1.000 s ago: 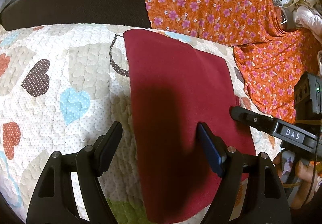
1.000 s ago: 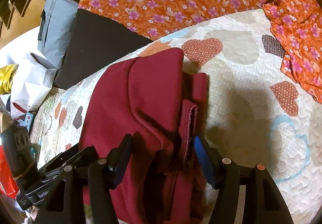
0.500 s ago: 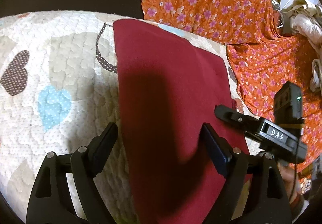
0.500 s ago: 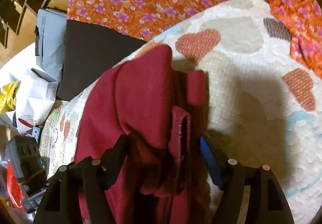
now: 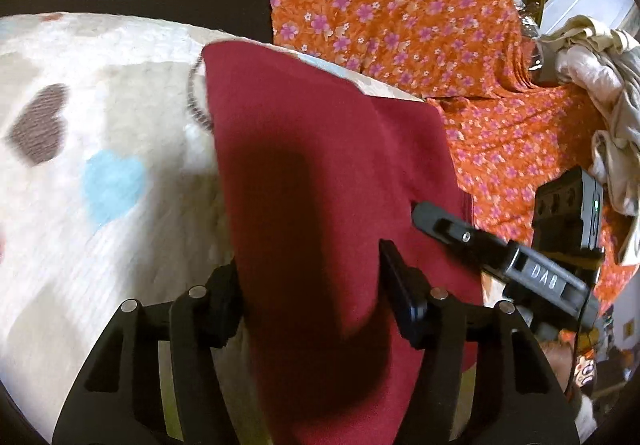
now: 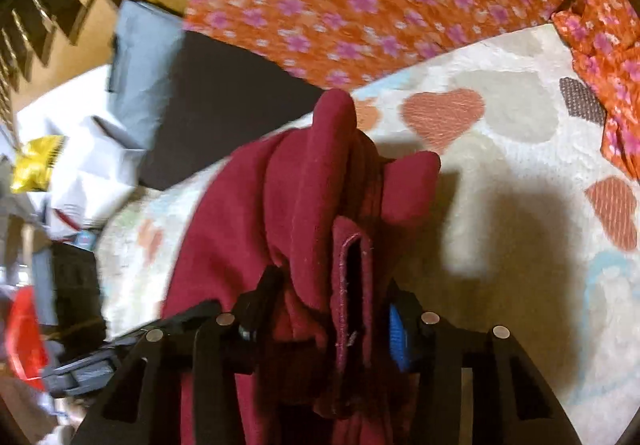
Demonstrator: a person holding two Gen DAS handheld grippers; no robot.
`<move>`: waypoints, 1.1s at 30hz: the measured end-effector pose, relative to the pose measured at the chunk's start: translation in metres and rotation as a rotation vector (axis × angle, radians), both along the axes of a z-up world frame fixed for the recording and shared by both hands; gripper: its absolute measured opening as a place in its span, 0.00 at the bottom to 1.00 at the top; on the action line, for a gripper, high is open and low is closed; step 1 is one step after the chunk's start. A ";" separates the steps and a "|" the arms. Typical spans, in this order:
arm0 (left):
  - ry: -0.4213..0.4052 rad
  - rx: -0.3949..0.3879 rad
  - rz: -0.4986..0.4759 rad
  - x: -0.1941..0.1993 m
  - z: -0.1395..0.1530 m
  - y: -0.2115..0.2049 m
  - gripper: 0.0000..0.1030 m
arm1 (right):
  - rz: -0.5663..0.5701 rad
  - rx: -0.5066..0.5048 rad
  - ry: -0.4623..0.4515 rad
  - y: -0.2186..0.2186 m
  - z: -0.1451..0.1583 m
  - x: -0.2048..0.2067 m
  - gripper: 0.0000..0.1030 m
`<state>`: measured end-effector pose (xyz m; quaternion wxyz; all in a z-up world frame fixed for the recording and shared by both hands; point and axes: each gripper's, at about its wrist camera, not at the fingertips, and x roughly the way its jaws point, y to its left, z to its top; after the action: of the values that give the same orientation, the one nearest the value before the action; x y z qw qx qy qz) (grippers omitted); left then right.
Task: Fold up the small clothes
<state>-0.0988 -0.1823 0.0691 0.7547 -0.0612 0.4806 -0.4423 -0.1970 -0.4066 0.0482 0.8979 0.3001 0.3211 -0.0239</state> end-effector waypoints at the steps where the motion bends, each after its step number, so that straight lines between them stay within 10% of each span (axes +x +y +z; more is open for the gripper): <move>1: -0.018 0.034 0.001 -0.014 0.009 0.014 0.59 | 0.015 0.016 0.002 0.007 0.005 -0.005 0.44; 8: -0.042 0.158 0.083 -0.075 0.005 0.103 0.59 | 0.145 0.166 0.024 0.081 -0.010 -0.040 0.47; 12: -0.042 0.212 0.148 -0.084 -0.024 0.122 0.61 | 0.082 -0.046 0.219 0.097 -0.020 -0.051 0.49; 17: -0.093 0.179 0.186 -0.094 -0.020 0.131 0.61 | -0.024 0.063 0.028 0.081 0.020 -0.088 0.49; 24: -0.183 0.213 0.163 -0.096 -0.024 0.122 0.64 | 0.226 -0.135 0.078 0.159 0.010 -0.049 0.41; 33: -0.203 0.234 0.162 -0.094 -0.018 0.115 0.66 | 0.173 -0.317 0.188 0.160 -0.005 -0.049 0.32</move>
<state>-0.1927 -0.0672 0.0513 0.8345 0.0334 0.4437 -0.3251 -0.2456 -0.2469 0.0429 0.8986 0.1227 0.4206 -0.0246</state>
